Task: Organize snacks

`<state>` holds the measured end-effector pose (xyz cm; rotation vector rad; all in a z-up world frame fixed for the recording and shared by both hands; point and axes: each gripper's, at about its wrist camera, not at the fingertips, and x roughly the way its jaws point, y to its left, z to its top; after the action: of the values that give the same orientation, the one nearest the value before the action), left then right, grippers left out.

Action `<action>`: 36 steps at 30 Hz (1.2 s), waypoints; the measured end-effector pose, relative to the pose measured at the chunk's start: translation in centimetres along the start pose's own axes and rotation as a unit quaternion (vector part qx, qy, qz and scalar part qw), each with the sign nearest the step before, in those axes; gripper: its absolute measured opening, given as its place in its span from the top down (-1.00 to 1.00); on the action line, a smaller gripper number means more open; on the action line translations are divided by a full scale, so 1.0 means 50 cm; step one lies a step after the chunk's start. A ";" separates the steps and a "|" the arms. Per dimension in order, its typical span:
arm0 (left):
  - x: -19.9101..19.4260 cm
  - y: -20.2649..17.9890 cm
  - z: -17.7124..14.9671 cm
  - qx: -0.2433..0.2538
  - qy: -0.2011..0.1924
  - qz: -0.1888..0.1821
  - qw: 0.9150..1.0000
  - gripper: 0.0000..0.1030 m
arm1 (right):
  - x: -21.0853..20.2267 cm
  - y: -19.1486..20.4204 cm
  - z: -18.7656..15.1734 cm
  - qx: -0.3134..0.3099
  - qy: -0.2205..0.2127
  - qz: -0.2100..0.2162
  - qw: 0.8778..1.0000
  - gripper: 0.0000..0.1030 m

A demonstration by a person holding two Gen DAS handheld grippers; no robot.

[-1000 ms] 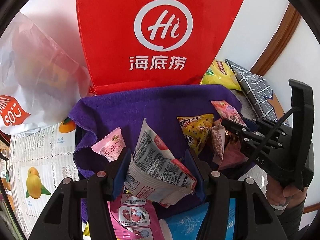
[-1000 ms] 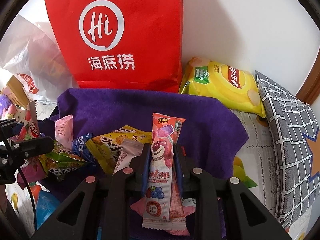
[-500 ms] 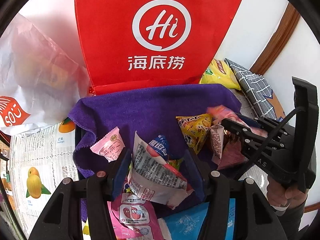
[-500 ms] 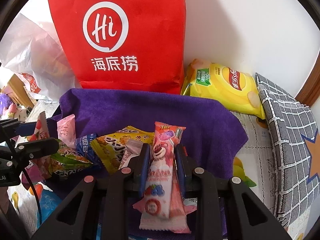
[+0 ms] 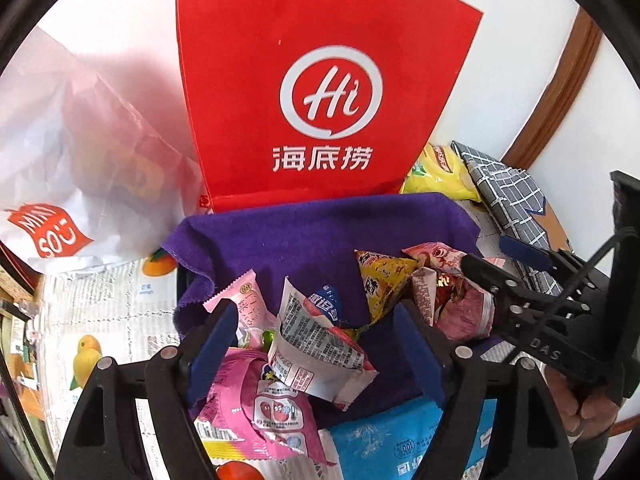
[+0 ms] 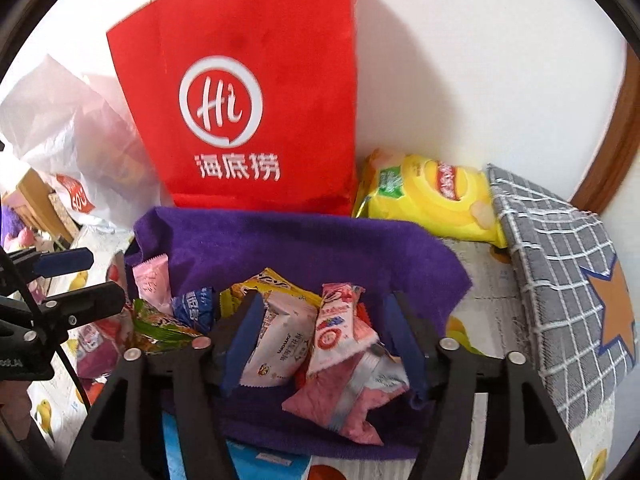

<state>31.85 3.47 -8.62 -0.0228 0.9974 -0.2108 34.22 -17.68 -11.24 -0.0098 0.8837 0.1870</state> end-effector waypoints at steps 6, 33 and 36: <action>-0.044 -0.021 -0.005 0.005 -0.020 0.005 1.000 -0.54 | -0.070 -0.007 -0.017 0.021 -0.008 -0.014 1.000 -0.27; -0.367 -0.136 -0.214 -0.013 -0.121 0.046 0.992 -0.65 | -0.437 0.014 -0.178 0.040 -0.081 -0.014 0.996 -0.55; -0.392 -0.149 -0.242 -0.016 -0.130 0.046 0.990 -0.65 | -0.462 0.013 -0.200 0.039 -0.078 -0.017 0.996 -0.55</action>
<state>10.21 0.76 1.95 -0.0316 0.7391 -0.1037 12.12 -21.54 0.22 0.0614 0.7335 0.1194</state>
